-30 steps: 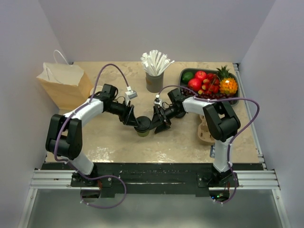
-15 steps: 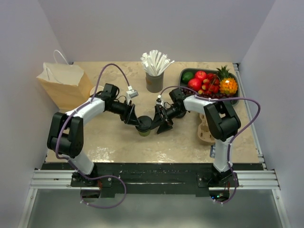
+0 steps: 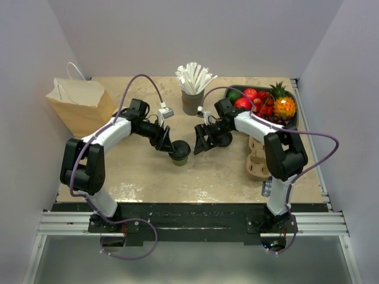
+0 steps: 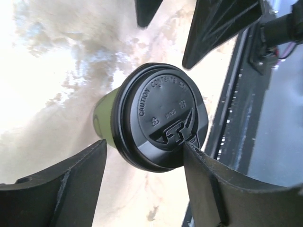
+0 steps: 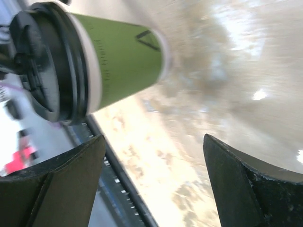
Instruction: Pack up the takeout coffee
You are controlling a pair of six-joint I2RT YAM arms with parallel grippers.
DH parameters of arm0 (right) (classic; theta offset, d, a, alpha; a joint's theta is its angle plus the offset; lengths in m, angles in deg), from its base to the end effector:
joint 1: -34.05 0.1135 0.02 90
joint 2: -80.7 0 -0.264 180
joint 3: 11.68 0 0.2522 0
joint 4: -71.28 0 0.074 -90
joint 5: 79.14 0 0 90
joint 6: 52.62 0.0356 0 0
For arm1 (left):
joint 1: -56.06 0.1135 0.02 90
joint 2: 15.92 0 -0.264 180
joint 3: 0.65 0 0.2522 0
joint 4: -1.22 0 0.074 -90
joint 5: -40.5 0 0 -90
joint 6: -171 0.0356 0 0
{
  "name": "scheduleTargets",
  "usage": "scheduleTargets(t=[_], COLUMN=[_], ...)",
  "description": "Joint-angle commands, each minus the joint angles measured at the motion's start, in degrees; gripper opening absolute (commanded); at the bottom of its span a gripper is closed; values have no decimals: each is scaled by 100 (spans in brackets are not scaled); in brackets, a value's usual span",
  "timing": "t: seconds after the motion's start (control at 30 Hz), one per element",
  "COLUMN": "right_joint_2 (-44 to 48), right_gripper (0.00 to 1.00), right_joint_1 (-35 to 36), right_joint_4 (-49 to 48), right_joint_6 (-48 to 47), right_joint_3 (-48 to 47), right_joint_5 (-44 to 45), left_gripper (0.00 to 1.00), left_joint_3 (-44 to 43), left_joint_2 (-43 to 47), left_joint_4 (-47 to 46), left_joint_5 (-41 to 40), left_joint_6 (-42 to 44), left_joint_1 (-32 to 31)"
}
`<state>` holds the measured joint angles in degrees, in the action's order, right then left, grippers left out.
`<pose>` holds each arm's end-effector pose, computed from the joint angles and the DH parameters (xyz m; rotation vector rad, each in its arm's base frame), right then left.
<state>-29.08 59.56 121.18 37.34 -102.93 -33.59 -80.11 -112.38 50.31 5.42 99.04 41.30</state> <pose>0.3367 0.1883 0.1893 -0.8045 2.5949 1.1932 0.3109 -0.1120 0.2157 0.9430 2.2566 -1.2481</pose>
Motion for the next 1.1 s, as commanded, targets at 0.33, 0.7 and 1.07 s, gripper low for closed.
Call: scheduleTargets(t=[0.33,0.7,1.07], right_joint_2=[1371,1908,871], right_gripper=[88,89,87], right_joint_1=[94,857,1333], right_joint_4=[-863,-1883,-1822], right_joint_6=[-1534,-2000,-2089], right_joint_3=[718,1360,675], right_joint_5=[973,1270,1764], left_gripper=[84,82,82], left_joint_3=[-594,-673,-436], left_joint_2=[286,795,1674], left_joint_4=[44,167,-571], left_joint_5=[-376,-815,-1552], left_joint_6=[235,288,-1265], left_joint_1=[70,386,1221])
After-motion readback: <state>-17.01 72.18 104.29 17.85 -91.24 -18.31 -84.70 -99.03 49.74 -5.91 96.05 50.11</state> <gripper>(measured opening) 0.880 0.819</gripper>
